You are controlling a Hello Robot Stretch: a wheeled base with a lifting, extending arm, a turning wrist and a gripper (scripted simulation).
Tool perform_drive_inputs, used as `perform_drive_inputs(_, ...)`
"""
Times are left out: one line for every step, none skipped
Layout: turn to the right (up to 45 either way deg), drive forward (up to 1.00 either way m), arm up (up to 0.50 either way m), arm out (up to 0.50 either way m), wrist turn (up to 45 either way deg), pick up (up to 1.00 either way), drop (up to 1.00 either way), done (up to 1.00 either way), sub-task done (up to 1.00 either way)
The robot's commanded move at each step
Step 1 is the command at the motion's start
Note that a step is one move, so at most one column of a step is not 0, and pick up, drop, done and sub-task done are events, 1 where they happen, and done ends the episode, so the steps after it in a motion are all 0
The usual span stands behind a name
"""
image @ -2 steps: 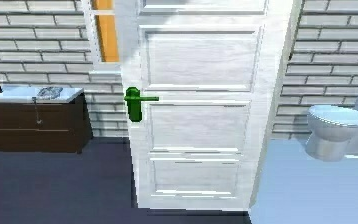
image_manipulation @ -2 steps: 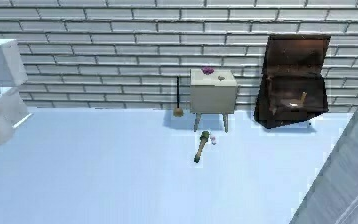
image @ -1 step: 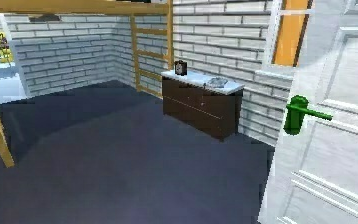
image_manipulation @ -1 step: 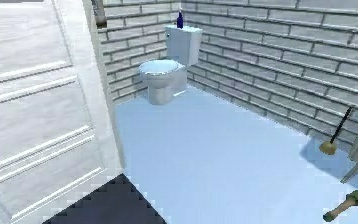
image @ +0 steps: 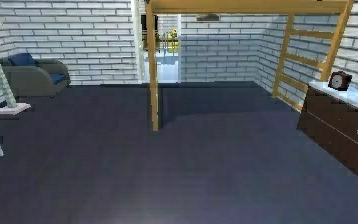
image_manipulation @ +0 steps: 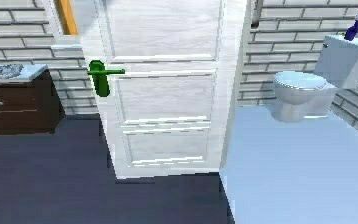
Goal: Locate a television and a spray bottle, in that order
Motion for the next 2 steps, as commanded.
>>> perform_drive_inputs(0.0,0.65,0.0,0.0,0.0,0.0,0.0,0.0,0.0)
perform_drive_inputs(-36.0,0.0,0.0,0.0,0.0,0.0,0.0,0.0,0.0)
